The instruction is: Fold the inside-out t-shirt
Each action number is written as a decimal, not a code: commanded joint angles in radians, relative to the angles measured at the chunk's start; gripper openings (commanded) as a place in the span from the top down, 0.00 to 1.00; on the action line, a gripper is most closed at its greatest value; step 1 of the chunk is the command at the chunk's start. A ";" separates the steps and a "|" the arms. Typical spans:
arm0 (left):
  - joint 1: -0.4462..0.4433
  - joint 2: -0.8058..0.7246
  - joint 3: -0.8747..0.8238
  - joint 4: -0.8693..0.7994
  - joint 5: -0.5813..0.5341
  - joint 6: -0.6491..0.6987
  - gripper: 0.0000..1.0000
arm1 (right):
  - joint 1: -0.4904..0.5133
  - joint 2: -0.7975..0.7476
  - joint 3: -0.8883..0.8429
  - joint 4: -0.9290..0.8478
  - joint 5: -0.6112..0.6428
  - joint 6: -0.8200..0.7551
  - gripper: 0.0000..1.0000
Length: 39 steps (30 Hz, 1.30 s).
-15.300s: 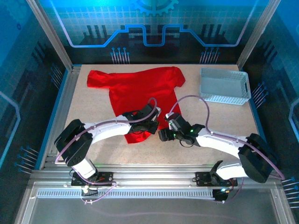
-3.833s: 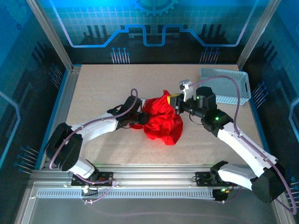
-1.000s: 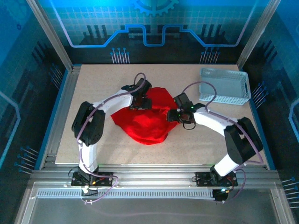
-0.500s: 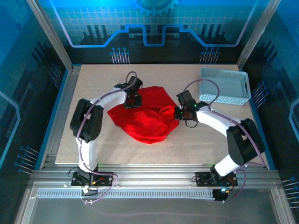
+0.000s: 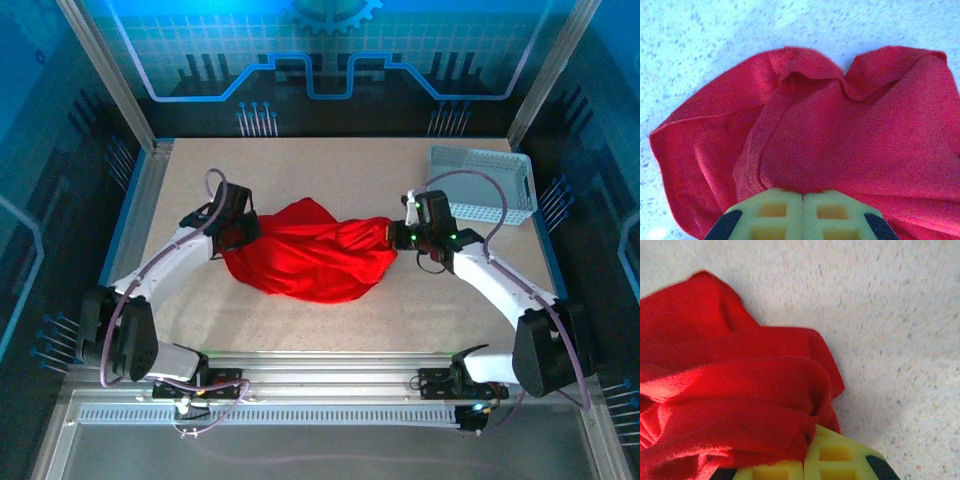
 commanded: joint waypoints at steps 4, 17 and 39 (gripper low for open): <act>0.006 0.208 0.208 -0.182 -0.005 0.048 0.76 | -0.014 0.084 0.023 -0.066 0.087 0.011 0.68; -0.400 0.256 0.370 -0.133 -0.054 0.172 0.30 | 0.019 0.006 0.037 -0.151 0.142 0.041 0.41; -0.515 0.682 0.750 -0.286 -0.341 0.146 0.45 | 0.046 -0.050 -0.054 -0.096 0.144 0.087 0.42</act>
